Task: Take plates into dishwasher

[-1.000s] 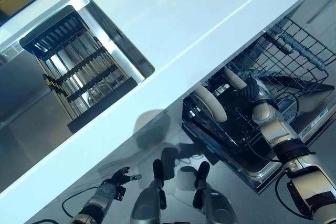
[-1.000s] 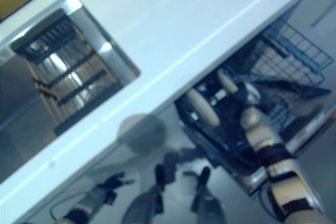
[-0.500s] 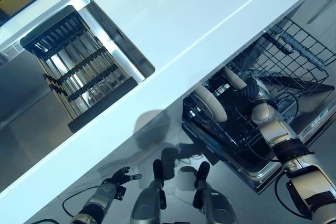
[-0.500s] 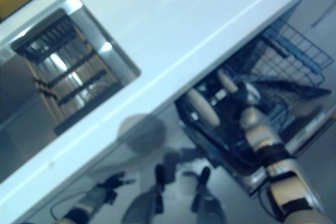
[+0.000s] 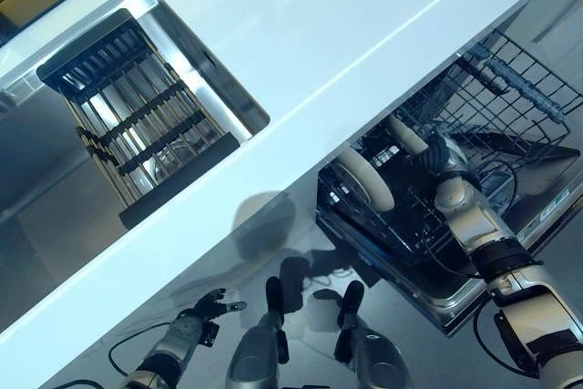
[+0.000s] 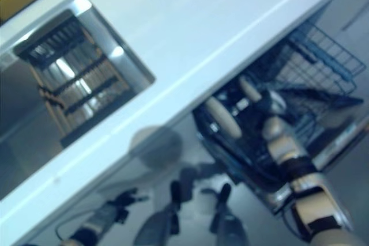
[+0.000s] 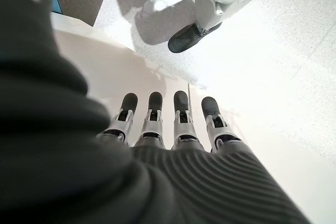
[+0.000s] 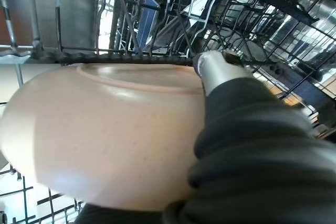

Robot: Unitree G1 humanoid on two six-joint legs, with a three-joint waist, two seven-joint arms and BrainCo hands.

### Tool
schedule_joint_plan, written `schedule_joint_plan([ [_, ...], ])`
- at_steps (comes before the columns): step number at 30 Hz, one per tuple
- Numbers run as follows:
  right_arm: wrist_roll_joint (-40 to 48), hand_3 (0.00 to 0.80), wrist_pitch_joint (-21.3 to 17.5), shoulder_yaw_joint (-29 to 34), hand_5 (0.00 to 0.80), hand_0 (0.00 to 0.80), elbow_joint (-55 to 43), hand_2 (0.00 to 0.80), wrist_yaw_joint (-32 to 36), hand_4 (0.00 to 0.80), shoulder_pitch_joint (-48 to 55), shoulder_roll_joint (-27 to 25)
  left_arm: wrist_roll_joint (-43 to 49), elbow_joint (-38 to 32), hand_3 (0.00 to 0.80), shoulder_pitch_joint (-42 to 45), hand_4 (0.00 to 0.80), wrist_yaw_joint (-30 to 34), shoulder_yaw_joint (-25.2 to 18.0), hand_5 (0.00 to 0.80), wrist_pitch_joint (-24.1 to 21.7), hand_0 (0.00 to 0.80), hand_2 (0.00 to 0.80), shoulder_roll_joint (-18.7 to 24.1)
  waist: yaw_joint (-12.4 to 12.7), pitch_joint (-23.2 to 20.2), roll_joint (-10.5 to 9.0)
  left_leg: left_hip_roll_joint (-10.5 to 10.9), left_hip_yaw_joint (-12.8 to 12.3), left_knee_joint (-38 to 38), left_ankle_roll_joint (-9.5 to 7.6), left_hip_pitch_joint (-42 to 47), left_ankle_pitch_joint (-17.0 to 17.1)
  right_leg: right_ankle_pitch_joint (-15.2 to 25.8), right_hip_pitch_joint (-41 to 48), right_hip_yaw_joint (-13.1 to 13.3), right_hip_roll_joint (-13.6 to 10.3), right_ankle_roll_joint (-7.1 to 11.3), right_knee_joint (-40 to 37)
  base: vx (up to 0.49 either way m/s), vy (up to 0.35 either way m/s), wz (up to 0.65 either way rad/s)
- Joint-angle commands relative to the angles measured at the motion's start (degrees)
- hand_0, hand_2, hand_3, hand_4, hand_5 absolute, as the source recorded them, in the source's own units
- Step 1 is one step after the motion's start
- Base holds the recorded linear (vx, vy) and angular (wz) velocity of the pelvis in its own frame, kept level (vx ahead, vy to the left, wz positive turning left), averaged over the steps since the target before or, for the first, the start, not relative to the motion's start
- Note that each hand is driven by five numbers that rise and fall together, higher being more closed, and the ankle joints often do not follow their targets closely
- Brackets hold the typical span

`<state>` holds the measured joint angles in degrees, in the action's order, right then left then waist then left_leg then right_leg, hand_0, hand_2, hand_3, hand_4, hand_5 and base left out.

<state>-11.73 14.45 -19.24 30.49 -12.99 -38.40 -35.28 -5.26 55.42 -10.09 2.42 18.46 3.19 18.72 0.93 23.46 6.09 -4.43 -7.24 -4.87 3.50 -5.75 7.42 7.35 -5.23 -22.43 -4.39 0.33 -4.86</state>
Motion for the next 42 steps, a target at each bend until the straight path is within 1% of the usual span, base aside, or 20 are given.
schedule_joint_plan([
  [1,1.54,0.800,2.94,-2.85,0.800,0.800,7.56,0.800,0.43,0.800,-3.65,0.94,0.34,0.97,0.000,-2.26,0.000,-0.01,2.17,0.000,0.21,0.000,0.000,1.50,2.00,0.59,-0.97,4.90,0.26,-0.13,-4.48,-2.24,-6.19,-10.87,-1.60,1.81,-1.22,2.12,7.65,0.000,0.000,0.00],
  [26,1.52,0.800,3.84,-2.96,0.800,0.800,9.13,0.800,0.59,0.800,-4.40,1.04,0.16,0.96,0.000,-2.58,0.000,0.22,2.43,0.000,0.26,0.000,0.000,1.55,2.10,0.67,-0.68,4.92,0.40,-0.13,-4.52,-2.21,-6.16,-11.08,-2.05,1.75,-1.42,2.00,8.36,0.000,0.000,0.00],
  [27,1.71,0.618,3.59,-2.99,0.618,0.618,9.30,0.618,0.31,0.618,-4.38,0.94,0.16,1.15,0.000,-2.54,0.000,0.17,2.44,0.000,0.00,0.000,0.000,1.58,2.11,0.67,-0.73,4.87,0.34,-0.13,-4.49,-2.20,-6.18,-11.08,-2.01,1.68,-1.41,2.01,8.30,0.000,0.000,0.00],
  [28,1.64,0.511,3.62,-2.92,0.511,0.511,9.18,0.511,0.42,0.511,-4.35,0.89,0.20,1.07,0.000,-2.49,0.000,0.18,2.38,0.000,0.05,0.000,0.000,1.58,2.10,0.66,-0.77,4.86,0.29,-0.13,-4.49,-2.18,-6.17,-11.07,-1.99,1.68,-1.40,2.00,8.29,0.000,0.000,0.00],
  [29,1.56,0.427,3.67,-2.91,0.427,0.427,9.15,0.427,0.35,0.427,-4.34,0.94,0.19,1.02,0.000,-2.53,0.000,0.18,2.38,0.000,0.13,0.000,0.000,1.57,2.09,0.65,-0.79,4.85,0.26,-0.13,-4.49,-2.19,-6.17,-11.07,-2.02,1.70,-1.38,2.01,8.31,0.000,0.000,0.00],
  [30,1.46,0.229,3.75,-2.92,0.229,0.229,9.12,0.229,0.23,0.229,-4.33,1.04,0.13,0.94,0.000,-2.60,0.000,0.14,2.37,0.000,0.27,0.000,0.000,1.56,2.08,0.66,-0.80,4.84,0.27,-0.13,-4.49,-2.20,-6.16,-11.08,-2.05,1.71,-1.36,2.00,8.35,0.000,0.000,0.00],
  [31,1.39,0.229,3.81,-2.90,0.229,0.229,9.07,0.229,0.20,0.229,-4.30,1.08,0.14,0.86,0.000,-2.61,0.000,0.13,2.34,0.000,0.36,0.000,0.000,1.55,2.08,0.68,-0.81,4.84,0.27,-0.13,-4.48,-2.19,-6.15,-11.07,-2.04,1.73,-1.36,2.00,8.35,0.000,0.000,0.00],
  [32,1.62,0.066,3.87,-2.92,0.066,0.066,9.00,0.066,0.12,0.066,-4.33,0.99,0.08,0.81,0.000,-2.68,0.000,0.18,2.36,0.000,0.51,0.000,0.000,1.59,2.06,0.72,-0.81,4.83,0.27,-0.13,-4.49,-2.17,-6.11,-11.08,-2.07,1.71,-1.36,1.99,8.43,0.000,0.000,0.00],
  [33,1.58,0.000,3.90,-2.91,0.000,0.000,8.97,0.000,0.09,0.000,-4.36,1.00,0.03,0.81,0.000,-2.71,0.000,0.12,2.41,0.000,0.52,0.000,0.000,1.56,2.05,0.77,-0.82,4.82,0.25,-0.13,-4.50,-2.16,-6.10,-11.10,-2.07,1.69,-1.37,1.99,8.47,0.000,0.000,0.00],
  [42,1.65,0.000,3.59,-2.94,0.000,0.000,9.00,0.000,-0.10,0.000,-4.32,1.25,0.03,1.09,0.000,-2.84,0.000,0.15,2.40,0.000,0.53,0.000,0.000,1.57,2.00,0.71,-0.92,4.78,0.08,-0.13,-4.53,-2.02,-6.17,-11.08,-2.05,1.74,-1.36,2.02,8.51,0.000,0.000,0.00],
])
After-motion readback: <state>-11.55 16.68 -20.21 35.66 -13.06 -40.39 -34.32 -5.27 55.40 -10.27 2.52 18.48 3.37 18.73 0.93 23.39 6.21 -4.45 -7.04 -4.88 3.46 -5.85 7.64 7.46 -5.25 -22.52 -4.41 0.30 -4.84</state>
